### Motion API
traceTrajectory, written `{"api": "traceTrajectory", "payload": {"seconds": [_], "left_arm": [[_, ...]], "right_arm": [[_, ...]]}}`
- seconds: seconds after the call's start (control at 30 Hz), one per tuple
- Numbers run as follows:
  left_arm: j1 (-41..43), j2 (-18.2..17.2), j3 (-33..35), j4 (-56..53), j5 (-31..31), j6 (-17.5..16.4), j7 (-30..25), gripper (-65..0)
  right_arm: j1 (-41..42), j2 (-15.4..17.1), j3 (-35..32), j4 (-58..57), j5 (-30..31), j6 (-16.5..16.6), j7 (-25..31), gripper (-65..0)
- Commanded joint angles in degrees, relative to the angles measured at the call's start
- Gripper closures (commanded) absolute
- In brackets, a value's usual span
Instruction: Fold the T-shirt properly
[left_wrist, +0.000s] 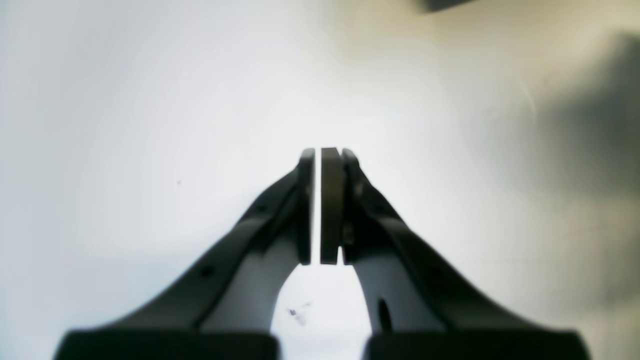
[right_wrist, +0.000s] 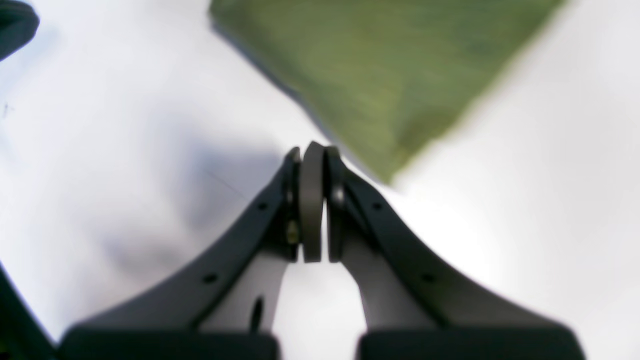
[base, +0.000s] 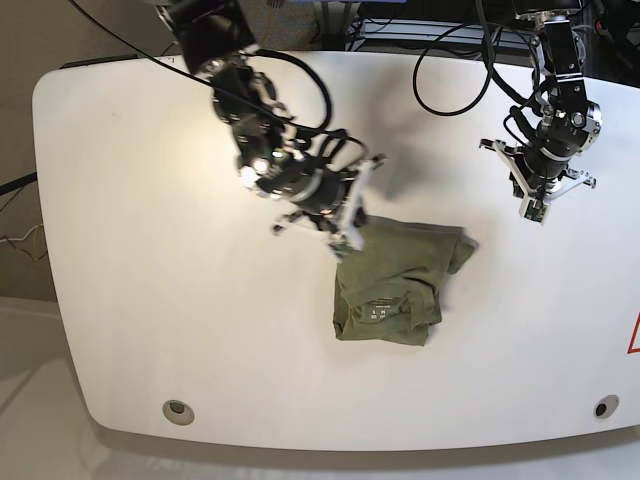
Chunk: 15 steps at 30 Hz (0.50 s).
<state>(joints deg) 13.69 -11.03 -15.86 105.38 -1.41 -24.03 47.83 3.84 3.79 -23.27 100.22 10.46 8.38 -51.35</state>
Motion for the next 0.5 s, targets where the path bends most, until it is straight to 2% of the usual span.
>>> {"api": "traceTrajectory", "payload": {"seconds": [0.0,0.13,0.47], "left_arm": [[-0.11,-2.12,-1.77,1.12,-0.3,0.08,1.09,-0.3],[1.74,-2.12,-5.02,1.12,-0.39,-0.01,2.5,-0.1],[8.59,-2.2,-13.37,2.18,-0.39,-0.1,2.5,-0.1]], "right_arm": [[-1.51,2.49,2.48,3.64,-0.48,-0.34,0.5,0.0],[-5.99,6.01,8.28,7.16,-0.48,-0.34,0.5,0.0],[-16.63,11.81,23.31,11.2,-0.57,-0.34,0.5,0.0]]}}
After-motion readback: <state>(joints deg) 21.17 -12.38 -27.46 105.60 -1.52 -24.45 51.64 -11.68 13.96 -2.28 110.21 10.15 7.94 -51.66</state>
